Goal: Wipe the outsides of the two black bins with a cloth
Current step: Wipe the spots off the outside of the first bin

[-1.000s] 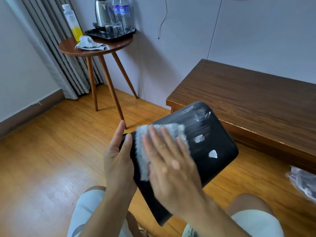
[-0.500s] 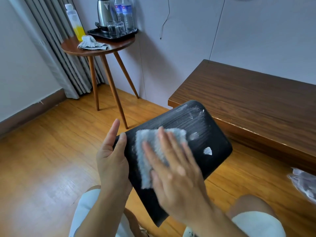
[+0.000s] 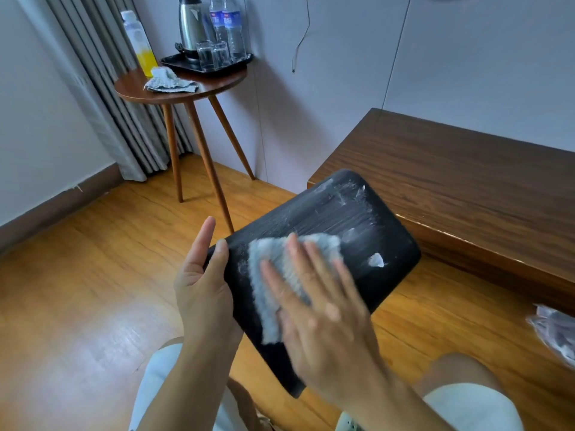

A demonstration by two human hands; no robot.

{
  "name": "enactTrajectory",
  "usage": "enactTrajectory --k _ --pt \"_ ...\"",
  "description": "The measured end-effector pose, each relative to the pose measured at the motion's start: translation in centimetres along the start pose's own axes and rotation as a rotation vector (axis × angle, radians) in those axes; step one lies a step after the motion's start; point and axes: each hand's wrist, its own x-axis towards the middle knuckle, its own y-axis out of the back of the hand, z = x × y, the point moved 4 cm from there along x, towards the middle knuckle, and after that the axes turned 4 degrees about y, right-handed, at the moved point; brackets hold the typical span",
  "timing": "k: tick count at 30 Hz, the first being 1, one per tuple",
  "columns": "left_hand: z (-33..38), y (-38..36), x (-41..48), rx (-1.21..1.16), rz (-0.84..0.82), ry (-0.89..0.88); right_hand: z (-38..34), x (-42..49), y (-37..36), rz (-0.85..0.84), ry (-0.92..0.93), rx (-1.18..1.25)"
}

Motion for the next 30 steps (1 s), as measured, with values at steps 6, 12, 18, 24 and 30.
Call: enactTrajectory --k 6,12,18,24,30 --pt "1.0 -0.5 -0.7 0.007 0.049 -0.06 6.0 1.8 1.8 0.056 -0.316 -0.012" --pt "0.3 -0.7 -0.5 -0.009 0.03 -0.012 -2.4 -1.0 0.1 0.029 0.01 -0.001" --pt "1.0 -0.3 -0.7 -0.025 0.022 -0.014 3.6 -0.1 0.8 0.041 -0.111 -0.02" --pt "1.1 -0.6 -0.6 -0.025 0.068 -0.041 4.5 0.9 1.7 0.084 -0.317 0.012" --pt "-0.2 -1.0 -0.9 -0.068 0.028 0.03 -1.5 -1.4 -0.3 0.048 -0.002 0.007"
